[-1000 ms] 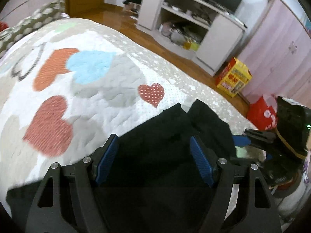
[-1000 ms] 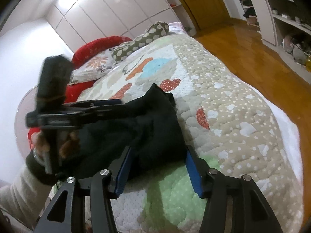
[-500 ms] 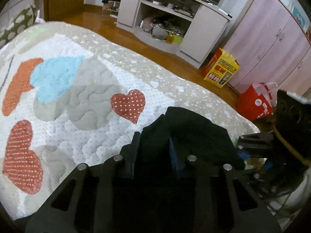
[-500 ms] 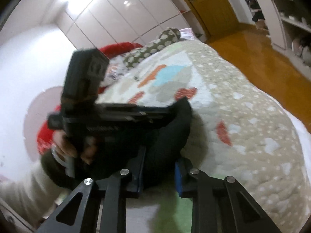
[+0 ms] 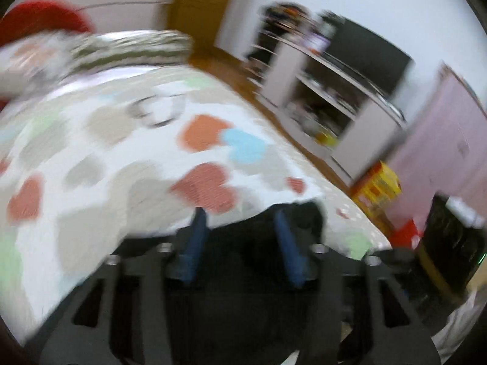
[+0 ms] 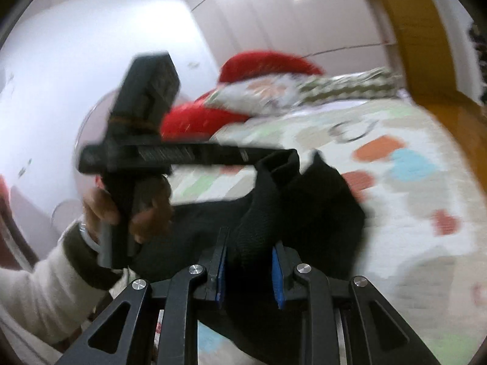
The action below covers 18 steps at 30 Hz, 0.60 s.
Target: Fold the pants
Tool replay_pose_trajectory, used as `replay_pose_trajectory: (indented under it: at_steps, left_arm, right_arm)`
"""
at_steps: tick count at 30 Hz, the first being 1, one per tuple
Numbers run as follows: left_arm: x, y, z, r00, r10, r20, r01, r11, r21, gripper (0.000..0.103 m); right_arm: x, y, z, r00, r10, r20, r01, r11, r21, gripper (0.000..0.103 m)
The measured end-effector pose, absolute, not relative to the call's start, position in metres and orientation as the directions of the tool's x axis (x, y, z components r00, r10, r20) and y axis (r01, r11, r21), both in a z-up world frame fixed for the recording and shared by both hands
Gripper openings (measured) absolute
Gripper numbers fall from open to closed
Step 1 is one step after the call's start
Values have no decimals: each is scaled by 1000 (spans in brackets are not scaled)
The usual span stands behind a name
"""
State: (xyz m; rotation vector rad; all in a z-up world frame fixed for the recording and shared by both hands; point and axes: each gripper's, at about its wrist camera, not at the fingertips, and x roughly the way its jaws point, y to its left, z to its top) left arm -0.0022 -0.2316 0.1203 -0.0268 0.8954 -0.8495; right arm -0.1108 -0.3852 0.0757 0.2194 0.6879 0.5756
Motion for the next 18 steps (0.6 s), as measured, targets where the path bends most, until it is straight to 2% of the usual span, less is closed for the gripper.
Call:
replay_pose_trajectory:
  at_steps: [1,2,4,9,13,16,18]
  left_arm:
    - [-1,-218,115,336,-653,-679,607,701,-373,52]
    - [-3,-199,108,343,-638,-690,569,725,-388,52]
    - [-11,-183,101,363,-607,-707,531,759,-378,52]
    - [-36,-164,92,392,-569,-723,498,792,-353,52]
    - [-53,-175,90,404,-563,-721,493,798,-347,52]
    - [-67,-198,88,423,-534,-732,499,811,-304,54]
    - [-74,-212,81,436,-494,-752,505,826,-250,54]
  right_arm:
    - [-104,-370,60,578,588,-565,-439,809,392,40]
    - [-96,-355,42,502,597,-626,-425,801,422,47]
    - [-96,-340,25,404,626,-667,-424,774,470,47]
    - [-119,-372,57,464,647,-605,-445,761,473,49]
    - [-113,-405,67,601,509,-616,-342,861,377,49]
    - [-89,-412,60,626,459,-631,-281,887,366,49]
    - [-67,-401,50,626,380,-681,-255,925,281,49]
